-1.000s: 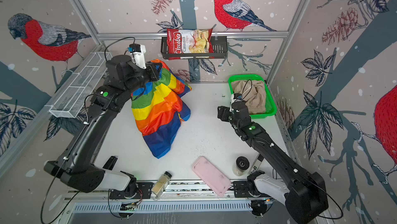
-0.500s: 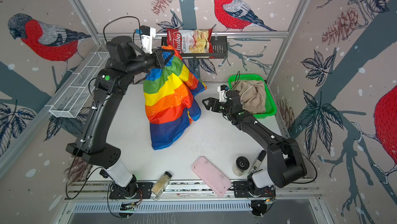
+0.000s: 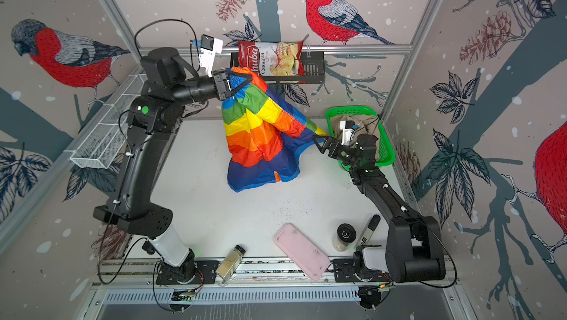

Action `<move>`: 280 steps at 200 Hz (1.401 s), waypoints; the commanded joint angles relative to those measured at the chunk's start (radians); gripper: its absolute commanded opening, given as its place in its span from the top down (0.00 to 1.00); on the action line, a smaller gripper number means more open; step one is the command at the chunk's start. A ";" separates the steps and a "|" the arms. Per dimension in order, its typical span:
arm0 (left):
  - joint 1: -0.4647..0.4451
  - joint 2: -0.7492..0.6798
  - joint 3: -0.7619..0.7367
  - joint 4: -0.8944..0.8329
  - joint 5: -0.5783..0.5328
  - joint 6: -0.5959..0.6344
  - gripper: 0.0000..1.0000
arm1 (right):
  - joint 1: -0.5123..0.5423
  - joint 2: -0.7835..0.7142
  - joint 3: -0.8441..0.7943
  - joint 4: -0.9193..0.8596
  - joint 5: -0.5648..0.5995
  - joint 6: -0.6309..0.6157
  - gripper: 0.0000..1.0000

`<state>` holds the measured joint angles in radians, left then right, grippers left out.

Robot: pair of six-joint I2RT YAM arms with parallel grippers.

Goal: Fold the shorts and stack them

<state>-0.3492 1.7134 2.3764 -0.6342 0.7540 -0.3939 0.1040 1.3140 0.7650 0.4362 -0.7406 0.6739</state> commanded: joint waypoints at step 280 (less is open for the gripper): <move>0.095 -0.080 -0.101 0.234 0.180 -0.128 1.00 | 0.085 0.465 0.198 0.457 -0.188 0.362 0.01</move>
<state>-0.2588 1.6474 2.2761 -0.4877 0.9005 -0.5037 0.1848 1.7538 0.9516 0.8284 -0.9215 0.9970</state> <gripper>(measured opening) 0.079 0.992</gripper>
